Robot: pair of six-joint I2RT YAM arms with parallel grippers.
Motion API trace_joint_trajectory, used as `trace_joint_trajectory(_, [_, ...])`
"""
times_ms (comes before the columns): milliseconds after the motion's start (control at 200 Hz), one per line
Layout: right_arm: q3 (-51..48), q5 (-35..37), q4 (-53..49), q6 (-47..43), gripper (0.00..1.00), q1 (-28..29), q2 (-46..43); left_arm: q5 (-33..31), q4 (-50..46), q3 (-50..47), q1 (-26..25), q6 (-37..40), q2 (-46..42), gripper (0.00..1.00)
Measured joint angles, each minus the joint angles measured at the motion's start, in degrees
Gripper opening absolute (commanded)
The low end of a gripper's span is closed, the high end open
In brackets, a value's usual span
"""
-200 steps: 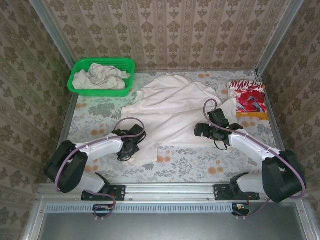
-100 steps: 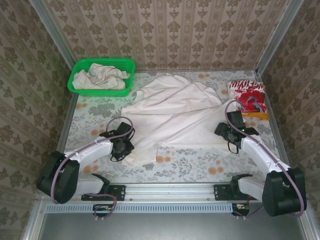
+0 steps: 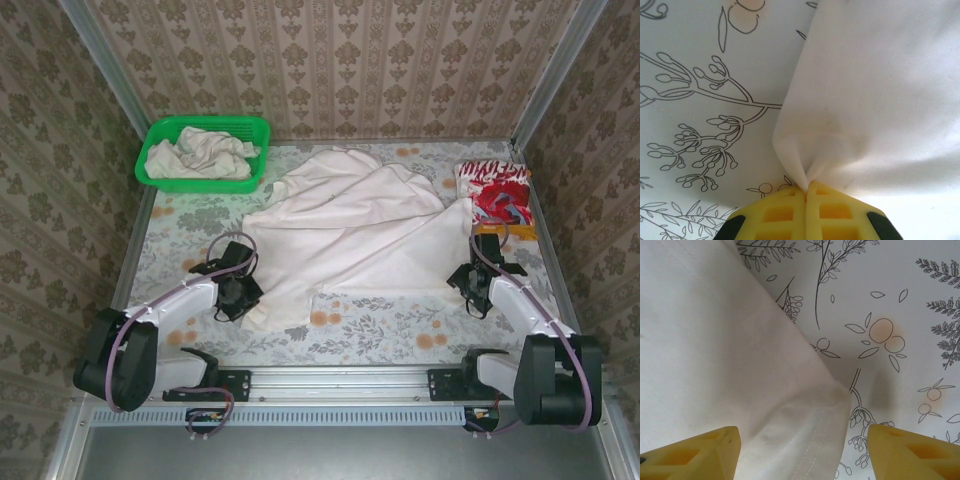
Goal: Fold and stack the t-shirts
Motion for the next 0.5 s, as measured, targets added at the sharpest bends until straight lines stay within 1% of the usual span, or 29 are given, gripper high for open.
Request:
trace_joint_trajectory(55, [0.2, 0.0, 0.6, -0.2, 0.61, -0.6, 0.6, 0.0, 0.0, 0.0, 0.0, 0.1, -0.3, 0.0])
trace_joint_trajectory(165, [1.1, -0.1, 2.1, -1.5, 0.52, -2.8, 3.2, -0.2, -0.2, 0.0, 0.0, 0.2, -0.7, 0.0])
trace_joint_trajectory(300, [2.0, -0.1, 3.5, -2.8, 0.28, -3.5, 6.0, -3.5, 0.3, 0.0, 1.2, 0.6, -0.8, 0.0])
trace_joint_trajectory(355, [2.2, -0.1, 3.6, -2.8, 0.14, -3.5, 6.5, -4.9, 0.4, 0.0, 1.6, 0.6, -0.8, 0.0])
trace_joint_trajectory(370, [2.2, 0.0, 3.6, -3.2, 0.13, -3.5, 6.5, -5.3, 0.5, -0.1, 1.6, 0.6, -0.8, 0.0])
trace_joint_trajectory(375, [2.3, 0.0, 3.7, -2.9, 0.1, -3.5, 6.6, -5.4, 0.5, -0.1, 1.6, 0.6, -0.8, 0.0])
trace_joint_trajectory(425, [2.4, -0.1, 3.8, -3.7, 0.0, -3.5, 6.6, -5.8, 0.7, -0.2, 1.8, 0.6, -0.8, 0.0])
trace_joint_trajectory(500, [2.8, 0.0, 4.1, -4.0, 0.0, -3.5, 6.5, -6.3, 0.7, -0.2, 1.8, 0.6, -0.8, 0.0])
